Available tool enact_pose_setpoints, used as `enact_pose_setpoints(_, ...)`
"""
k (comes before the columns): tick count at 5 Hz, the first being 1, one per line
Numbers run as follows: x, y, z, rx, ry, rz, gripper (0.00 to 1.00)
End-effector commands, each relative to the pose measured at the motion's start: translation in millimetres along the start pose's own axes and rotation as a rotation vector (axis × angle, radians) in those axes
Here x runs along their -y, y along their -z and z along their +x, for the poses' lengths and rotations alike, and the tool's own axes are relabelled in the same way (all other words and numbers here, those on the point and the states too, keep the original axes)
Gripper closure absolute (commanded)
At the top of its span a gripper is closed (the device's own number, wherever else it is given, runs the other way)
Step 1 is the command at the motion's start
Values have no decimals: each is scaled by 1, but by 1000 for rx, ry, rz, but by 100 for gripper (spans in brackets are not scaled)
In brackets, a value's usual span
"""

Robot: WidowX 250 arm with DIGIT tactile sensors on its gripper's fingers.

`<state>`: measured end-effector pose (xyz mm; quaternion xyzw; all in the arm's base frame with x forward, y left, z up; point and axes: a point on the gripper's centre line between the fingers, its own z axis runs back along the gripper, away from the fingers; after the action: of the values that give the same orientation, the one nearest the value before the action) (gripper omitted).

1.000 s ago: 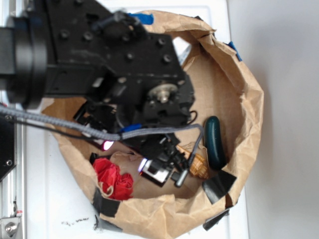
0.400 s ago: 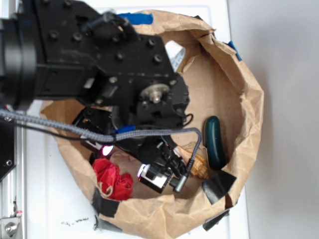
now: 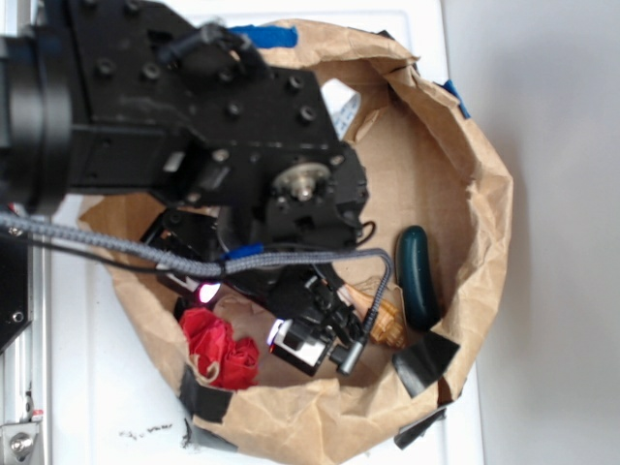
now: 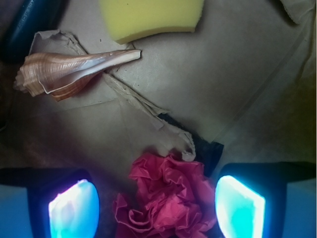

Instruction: Grab the red paper.

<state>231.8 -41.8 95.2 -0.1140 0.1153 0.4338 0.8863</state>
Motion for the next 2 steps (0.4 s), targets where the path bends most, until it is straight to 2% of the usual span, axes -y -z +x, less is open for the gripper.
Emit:
enact_pose_setpoints(1,-4,8,-20,25,39,-15,0)
enact_pose_setpoints(2,3,12,-22,17,3,-44,0)
